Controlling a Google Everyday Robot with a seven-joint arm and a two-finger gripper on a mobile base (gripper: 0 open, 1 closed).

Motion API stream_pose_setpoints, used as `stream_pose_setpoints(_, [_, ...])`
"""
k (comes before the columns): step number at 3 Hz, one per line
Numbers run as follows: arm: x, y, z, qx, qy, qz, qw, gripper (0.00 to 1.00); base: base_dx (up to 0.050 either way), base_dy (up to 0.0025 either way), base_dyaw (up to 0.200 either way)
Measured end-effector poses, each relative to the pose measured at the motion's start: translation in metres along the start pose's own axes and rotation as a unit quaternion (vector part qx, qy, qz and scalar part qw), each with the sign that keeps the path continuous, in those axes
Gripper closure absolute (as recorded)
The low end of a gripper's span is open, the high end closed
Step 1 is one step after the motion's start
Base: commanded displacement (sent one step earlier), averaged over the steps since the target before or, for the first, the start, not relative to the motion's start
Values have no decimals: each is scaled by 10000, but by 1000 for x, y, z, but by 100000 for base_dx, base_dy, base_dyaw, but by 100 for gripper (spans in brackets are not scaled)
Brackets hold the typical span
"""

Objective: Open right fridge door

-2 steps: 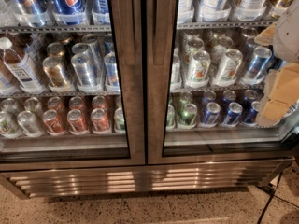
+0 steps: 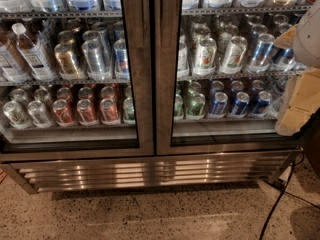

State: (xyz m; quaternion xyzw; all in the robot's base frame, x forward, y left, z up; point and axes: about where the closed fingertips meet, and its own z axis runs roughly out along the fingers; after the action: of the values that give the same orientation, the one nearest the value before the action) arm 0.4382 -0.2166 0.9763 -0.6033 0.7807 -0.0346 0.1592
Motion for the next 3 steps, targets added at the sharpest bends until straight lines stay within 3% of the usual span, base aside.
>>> stream_pose_setpoints(2, [0,0,0,0,0,0,10000,0,-4999,-4,24])
stream_pose_setpoints(3, [0,0,0,0,0,0,10000,0,0,0,0])
